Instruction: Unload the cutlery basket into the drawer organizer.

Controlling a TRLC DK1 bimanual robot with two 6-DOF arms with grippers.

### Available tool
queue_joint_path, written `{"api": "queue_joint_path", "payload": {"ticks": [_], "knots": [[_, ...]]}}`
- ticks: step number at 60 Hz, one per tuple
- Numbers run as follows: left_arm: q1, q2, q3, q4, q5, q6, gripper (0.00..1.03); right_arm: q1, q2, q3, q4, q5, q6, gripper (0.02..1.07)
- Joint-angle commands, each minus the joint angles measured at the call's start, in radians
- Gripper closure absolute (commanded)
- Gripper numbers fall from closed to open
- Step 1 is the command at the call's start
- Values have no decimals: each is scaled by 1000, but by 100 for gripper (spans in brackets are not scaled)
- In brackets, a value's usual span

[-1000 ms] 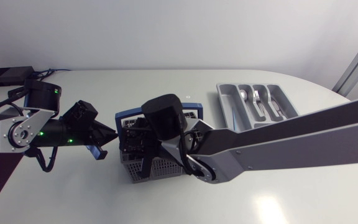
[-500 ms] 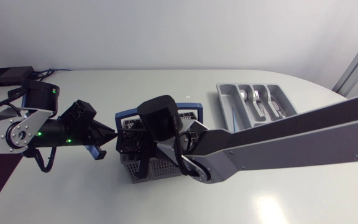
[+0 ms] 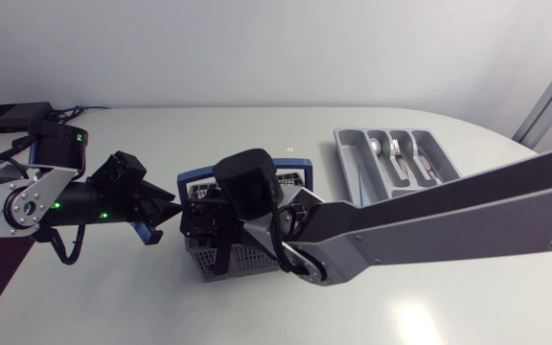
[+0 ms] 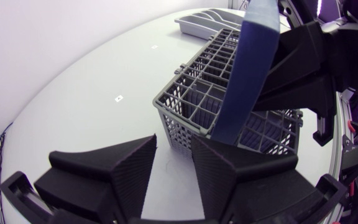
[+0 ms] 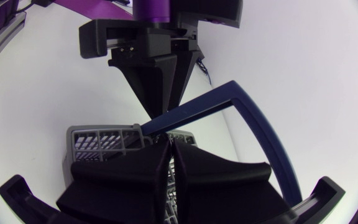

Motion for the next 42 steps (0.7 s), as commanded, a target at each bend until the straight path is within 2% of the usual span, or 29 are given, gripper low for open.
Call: {"api": "queue_joint_path", "payload": {"ticks": [1,16,23,42], "knots": [[10,-16,-26,3,9,-9,46,11,-25,-46,24,25,-10,101],[10,-20,-35,4,9,-9,30,16,-77,-76,30,43,-18,101],[10,-27,-43,4,9,-9,18,21,-100,-85,30,54,-21,101],[8,-62,-57,4,7,-12,7,42,-174,-138,44,92,-31,101]]}}
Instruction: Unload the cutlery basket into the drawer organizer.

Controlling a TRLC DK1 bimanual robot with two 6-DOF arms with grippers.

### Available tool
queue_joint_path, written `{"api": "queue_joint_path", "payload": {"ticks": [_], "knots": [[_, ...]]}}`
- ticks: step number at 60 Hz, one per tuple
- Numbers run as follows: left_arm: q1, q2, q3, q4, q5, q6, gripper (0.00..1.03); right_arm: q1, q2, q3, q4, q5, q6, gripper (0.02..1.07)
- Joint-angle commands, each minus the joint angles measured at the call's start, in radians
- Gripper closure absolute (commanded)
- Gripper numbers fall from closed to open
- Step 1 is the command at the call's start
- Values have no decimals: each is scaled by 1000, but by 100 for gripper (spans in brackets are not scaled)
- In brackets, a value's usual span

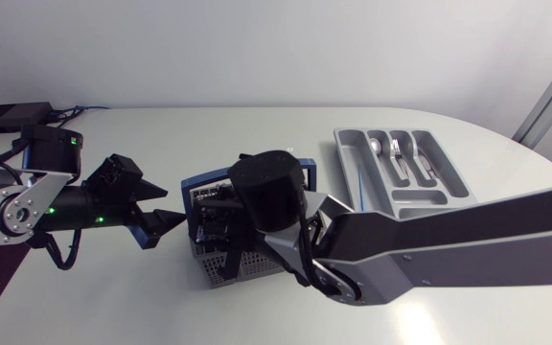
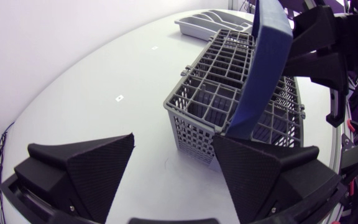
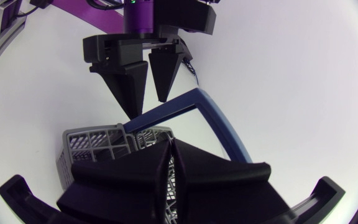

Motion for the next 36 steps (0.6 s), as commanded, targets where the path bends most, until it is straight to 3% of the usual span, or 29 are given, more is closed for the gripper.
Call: {"api": "queue_joint_path", "payload": {"ticks": [1,36], "knots": [[7,-23,-28,4,8,-9,6,14,-46,-35,20,15,-18,101],[9,-60,-44,3,8,-29,6,80,-162,-187,181,100,-82,101]]}}
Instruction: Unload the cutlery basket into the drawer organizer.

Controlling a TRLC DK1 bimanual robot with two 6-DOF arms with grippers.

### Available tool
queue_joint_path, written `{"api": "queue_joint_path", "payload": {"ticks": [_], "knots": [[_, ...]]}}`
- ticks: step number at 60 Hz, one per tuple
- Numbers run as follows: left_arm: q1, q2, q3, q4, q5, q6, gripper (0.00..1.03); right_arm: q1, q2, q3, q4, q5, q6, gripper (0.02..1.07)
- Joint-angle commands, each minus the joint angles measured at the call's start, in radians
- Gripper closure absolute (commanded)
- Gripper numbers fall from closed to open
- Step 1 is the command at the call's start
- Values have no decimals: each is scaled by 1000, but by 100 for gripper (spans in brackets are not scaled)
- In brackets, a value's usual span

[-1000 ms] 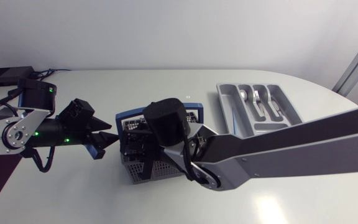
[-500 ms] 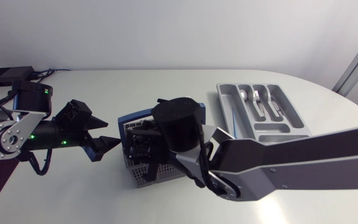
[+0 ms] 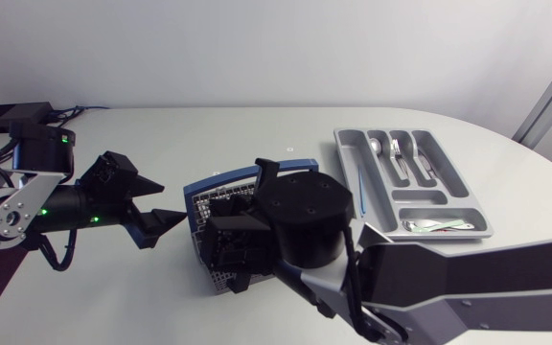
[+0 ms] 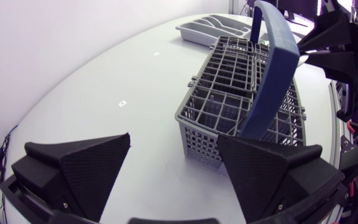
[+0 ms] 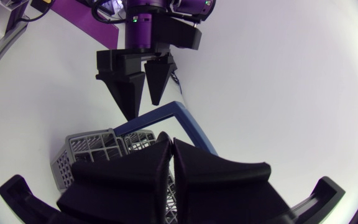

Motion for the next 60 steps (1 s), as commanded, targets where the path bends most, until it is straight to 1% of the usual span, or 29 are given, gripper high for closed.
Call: {"api": "queue_joint_path", "payload": {"ticks": [1,14,40,60], "knots": [[9,-11,-32,3,8,-18,6,21,-37,-31,28,17,-25,101],[5,-14,-43,4,8,-18,6,30,-86,-64,56,29,-31,101],[10,-13,-32,4,3,-18,6,48,-184,-122,65,56,-60,101],[9,-27,-35,1,-2,-18,6,59,-304,-174,55,73,-92,101]]}}
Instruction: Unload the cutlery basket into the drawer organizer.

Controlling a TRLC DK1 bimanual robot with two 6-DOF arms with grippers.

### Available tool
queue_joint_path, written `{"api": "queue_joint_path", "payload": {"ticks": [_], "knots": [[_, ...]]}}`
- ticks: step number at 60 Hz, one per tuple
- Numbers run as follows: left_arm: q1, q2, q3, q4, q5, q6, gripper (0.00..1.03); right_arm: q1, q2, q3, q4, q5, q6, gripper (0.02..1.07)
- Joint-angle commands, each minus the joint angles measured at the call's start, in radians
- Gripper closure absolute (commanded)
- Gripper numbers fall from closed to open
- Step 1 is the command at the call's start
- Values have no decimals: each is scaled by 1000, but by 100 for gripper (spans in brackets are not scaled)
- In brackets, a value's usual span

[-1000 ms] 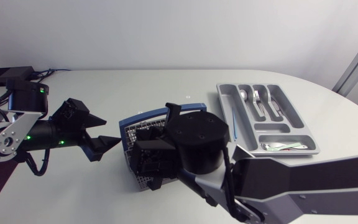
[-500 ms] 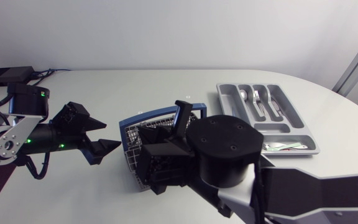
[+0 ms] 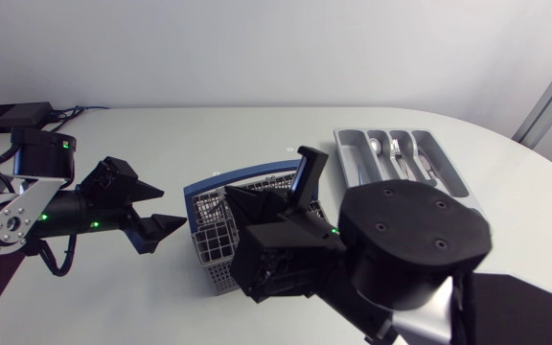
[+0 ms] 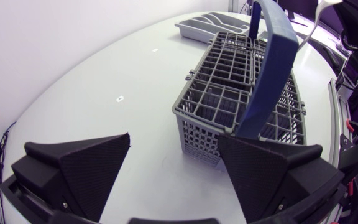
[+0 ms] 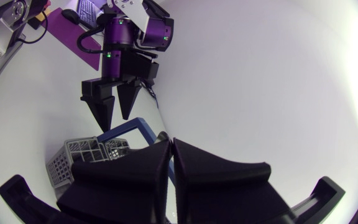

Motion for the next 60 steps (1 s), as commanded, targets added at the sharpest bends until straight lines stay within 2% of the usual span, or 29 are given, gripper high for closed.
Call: {"api": "queue_joint_path", "payload": {"ticks": [1,6,14,25,28,30,44,60], "knots": [[8,-21,-15,0,-1,-18,6,7,-53,-38,5,15,-38,101],[13,-27,-14,-5,-1,-18,6,4,-131,-52,-78,4,-43,101],[16,-35,-7,-8,-4,-18,6,-16,-295,-33,-310,-42,-41,101],[13,-35,-7,-9,-4,-18,6,-82,-459,-12,-563,-123,-75,101],[11,-35,-6,-9,-4,-18,6,-109,-496,-1,-642,-165,-80,101],[11,-35,-6,-8,-4,-18,6,-134,-544,-1,-701,-232,-104,101],[14,-35,-9,-8,-6,-13,6,-353,-581,47,-880,-415,-167,101],[28,-37,-7,-9,-12,-6,6,-560,-545,99,-1012,-558,-294,101]]}}
